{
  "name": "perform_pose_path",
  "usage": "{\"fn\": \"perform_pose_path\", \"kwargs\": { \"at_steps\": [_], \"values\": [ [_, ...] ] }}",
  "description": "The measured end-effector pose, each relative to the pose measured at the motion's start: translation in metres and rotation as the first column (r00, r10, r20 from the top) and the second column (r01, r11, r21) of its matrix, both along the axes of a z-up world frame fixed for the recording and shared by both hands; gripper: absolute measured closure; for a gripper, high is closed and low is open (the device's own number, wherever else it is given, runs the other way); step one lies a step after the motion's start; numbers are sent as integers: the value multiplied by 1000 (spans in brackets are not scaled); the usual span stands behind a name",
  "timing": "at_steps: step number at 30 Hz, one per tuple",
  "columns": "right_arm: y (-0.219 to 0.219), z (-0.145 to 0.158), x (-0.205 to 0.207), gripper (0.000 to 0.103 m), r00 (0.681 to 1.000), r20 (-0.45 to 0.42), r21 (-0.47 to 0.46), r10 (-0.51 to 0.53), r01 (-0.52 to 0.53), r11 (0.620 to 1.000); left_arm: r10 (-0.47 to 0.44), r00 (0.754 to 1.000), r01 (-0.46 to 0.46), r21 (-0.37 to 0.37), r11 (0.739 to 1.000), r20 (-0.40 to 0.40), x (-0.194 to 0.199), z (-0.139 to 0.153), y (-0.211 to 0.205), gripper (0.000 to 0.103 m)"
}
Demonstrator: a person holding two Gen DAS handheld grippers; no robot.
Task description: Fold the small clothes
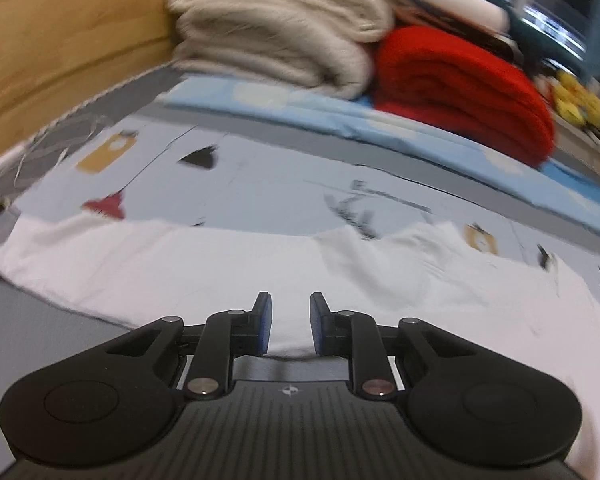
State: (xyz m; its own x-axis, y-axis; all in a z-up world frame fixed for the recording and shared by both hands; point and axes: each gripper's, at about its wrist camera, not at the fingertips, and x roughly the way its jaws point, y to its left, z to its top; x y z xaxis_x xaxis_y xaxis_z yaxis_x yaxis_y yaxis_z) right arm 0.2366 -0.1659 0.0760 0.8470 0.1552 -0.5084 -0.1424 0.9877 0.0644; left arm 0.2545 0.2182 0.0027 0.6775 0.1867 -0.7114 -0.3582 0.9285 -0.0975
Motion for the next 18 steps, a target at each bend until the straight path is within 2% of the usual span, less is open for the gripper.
{"fn": "perform_pose_path", "kwargs": {
  "at_steps": [3,5,8,10,13,18],
  "values": [
    [-3,6,13,82,1000,1,3,9,-9,1000,118,993,-119,-31,992,-30,9,-8,38,79],
    [-3,4,18,82,1000,-2,-9,21,-21,1000,203,977,-205,-44,978,-60,13,-13,65,75],
    [-2,-4,27,82,999,-34,-27,29,-30,999,317,943,-323,-54,945,-102,16,-22,106,59],
    [0,-9,33,82,998,-53,-34,34,-36,999,373,919,-382,-56,922,-125,17,-26,131,44],
    [3,-18,39,82,996,-81,-50,36,-40,998,466,869,-482,-68,874,-165,13,-35,170,33],
    [17,-33,45,82,991,-121,-99,60,-72,992,576,782,-614,-138,777,-236,2,-53,227,33]
  ]
}}
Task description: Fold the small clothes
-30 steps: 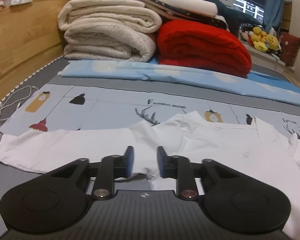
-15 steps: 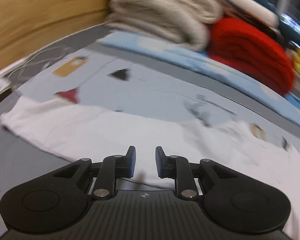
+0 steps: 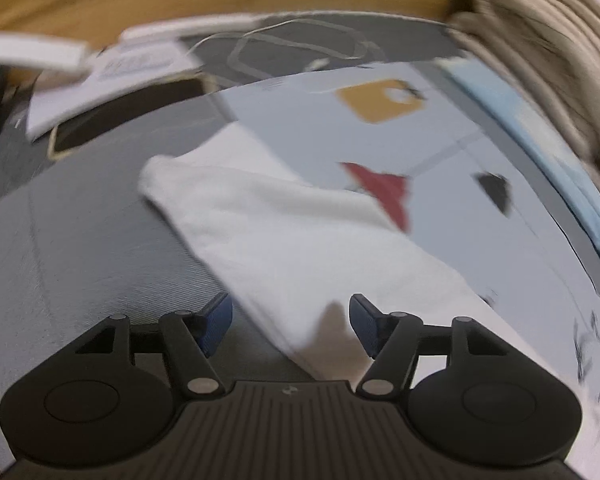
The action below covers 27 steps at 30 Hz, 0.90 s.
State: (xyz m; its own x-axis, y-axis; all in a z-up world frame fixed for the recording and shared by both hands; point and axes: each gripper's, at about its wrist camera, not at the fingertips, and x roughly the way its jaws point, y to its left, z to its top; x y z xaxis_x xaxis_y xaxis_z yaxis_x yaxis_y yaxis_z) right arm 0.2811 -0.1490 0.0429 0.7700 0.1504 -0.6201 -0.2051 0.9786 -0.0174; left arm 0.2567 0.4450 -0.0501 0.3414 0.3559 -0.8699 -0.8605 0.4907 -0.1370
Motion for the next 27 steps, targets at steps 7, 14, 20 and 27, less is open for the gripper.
{"fn": "perform_pose_path", "kwargs": {
  "at_steps": [7,14,20,27],
  "values": [
    [24,-13,3,82,998,-22,-62,50,-51,997,41,999,-41,-6,999,-11,-3,-8,22,65],
    [36,-10,-3,82,996,-7,-80,84,-84,993,-56,996,49,94,994,74,-1,27,-16,100],
    [33,-2,-18,82,998,12,-58,57,-56,997,-244,947,211,168,963,207,2,80,-94,100],
    [39,14,-43,93,998,46,25,39,-40,999,-462,839,420,198,886,287,2,107,-212,100]
  ]
}}
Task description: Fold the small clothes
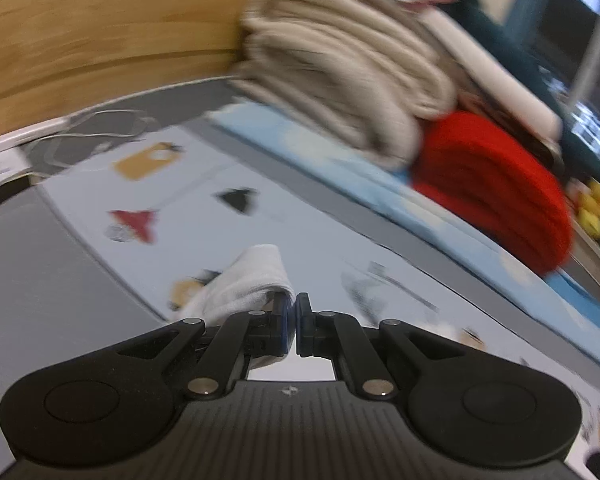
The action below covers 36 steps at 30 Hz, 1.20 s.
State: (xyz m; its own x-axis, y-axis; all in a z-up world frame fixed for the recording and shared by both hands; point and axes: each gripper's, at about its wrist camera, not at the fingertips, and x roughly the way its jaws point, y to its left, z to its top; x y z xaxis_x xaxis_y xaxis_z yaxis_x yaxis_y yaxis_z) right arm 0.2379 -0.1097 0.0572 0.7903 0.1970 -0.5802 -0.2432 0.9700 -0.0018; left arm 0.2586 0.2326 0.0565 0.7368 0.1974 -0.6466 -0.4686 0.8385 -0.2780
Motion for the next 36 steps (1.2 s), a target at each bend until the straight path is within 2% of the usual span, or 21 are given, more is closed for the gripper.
{"fn": "perform_pose_path", "kwargs": {
  "at_steps": [2,4,8,11,13,16,21,24,25,27,28,29,30,31,32,33,35,36],
  "values": [
    [5,3,-10,98,1000,16,10,15,-15,1000,-51,999,51,-7,999,-1,0,-4,-29,100],
    [7,3,-20,98,1000,25,16,18,-18,1000,-85,996,85,-21,996,-17,1,-9,-53,100],
    [5,-6,-29,98,1000,11,20,-1,0,1000,-111,993,109,-42,993,-48,6,-17,-83,100],
    [0,-15,-27,98,1000,-22,24,-18,18,1000,-124,992,124,-29,992,-34,6,-22,-93,100],
    [-5,-20,-23,98,999,-32,28,-23,24,999,-117,991,116,-14,993,-64,10,-29,-89,100],
    [-12,-28,-16,98,999,-37,34,-29,30,999,-90,993,86,-57,995,-78,22,-34,-78,100],
    [-17,-45,8,98,993,-102,13,-58,60,998,-112,993,110,-56,992,-32,42,-27,-82,100],
    [-18,-51,24,98,989,-127,-3,-78,78,997,-189,981,191,-101,976,34,52,-24,-92,100],
    [-19,-52,29,98,987,-137,3,-81,83,997,-244,968,249,-116,961,61,55,-23,-100,100],
    [-22,-55,38,97,982,-160,15,-98,102,995,-388,914,404,-181,897,116,63,-22,-119,100],
    [-24,-56,41,97,980,-170,18,-105,110,994,-474,871,492,-227,840,133,68,-23,-129,97],
    [-25,-57,45,97,977,-181,20,-116,121,992,-556,819,571,-274,774,140,73,-26,-138,93],
    [-26,-59,48,97,974,-189,18,-127,133,991,-623,770,631,-301,715,138,77,-28,-145,85],
    [-27,-61,51,97,970,-199,13,-141,146,989,-634,763,641,-284,713,127,78,-29,-146,78],
    [-28,-64,54,97,966,-209,10,-151,156,988,-610,785,615,-258,745,112,78,-29,-141,73],
    [-29,-66,56,96,962,-220,10,-162,168,986,-562,821,567,-262,781,100,80,-31,-130,64],
    [-32,-70,60,95,953,-245,14,-179,188,982,-446,892,446,-311,839,75,83,-38,-101,64],
    [-33,-72,61,95,949,-256,18,-182,193,981,-385,922,381,-310,871,52,83,-41,-88,64]
  ]
}}
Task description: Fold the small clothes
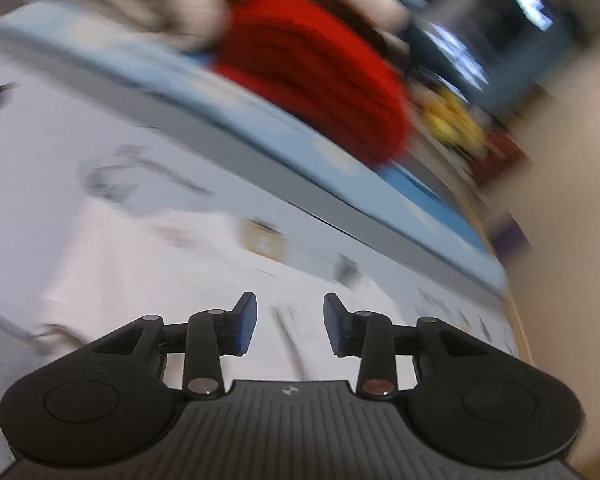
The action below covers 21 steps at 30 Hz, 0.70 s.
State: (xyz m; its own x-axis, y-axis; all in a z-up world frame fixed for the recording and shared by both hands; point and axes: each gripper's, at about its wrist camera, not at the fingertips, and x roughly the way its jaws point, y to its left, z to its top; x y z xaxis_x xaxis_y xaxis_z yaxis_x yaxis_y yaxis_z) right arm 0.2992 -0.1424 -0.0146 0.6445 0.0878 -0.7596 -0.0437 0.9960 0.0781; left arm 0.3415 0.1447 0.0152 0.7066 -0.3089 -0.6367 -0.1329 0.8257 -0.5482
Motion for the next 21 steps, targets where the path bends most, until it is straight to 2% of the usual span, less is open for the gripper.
{"fn": "perform_pose_path", "kwargs": {
  "at_steps": [2,4,6,12,14,19,21],
  "values": [
    [0,-2,1,94,1000,-11,10,2,-2,1000,104,993,-101,63,993,-49,0,-5,18,64],
    [3,-2,1,91,1000,-16,22,18,-17,1000,144,984,-132,116,985,-107,1,-14,27,64],
    [7,-4,1,81,999,-17,39,51,-50,998,181,971,-158,148,976,-158,1,-22,34,63],
    [25,-9,6,70,993,-14,26,121,-121,992,377,897,-354,138,925,-232,-9,-37,80,63],
    [30,-13,8,70,989,-12,-6,146,-146,989,399,887,-376,139,916,-232,-12,-37,92,63],
    [36,-28,15,70,986,-33,-75,166,-168,983,412,884,-388,145,910,-221,-9,-33,96,63],
    [38,-33,16,80,984,-44,-66,173,-176,982,419,883,-393,154,907,-213,-8,-30,97,63]
  ]
}}
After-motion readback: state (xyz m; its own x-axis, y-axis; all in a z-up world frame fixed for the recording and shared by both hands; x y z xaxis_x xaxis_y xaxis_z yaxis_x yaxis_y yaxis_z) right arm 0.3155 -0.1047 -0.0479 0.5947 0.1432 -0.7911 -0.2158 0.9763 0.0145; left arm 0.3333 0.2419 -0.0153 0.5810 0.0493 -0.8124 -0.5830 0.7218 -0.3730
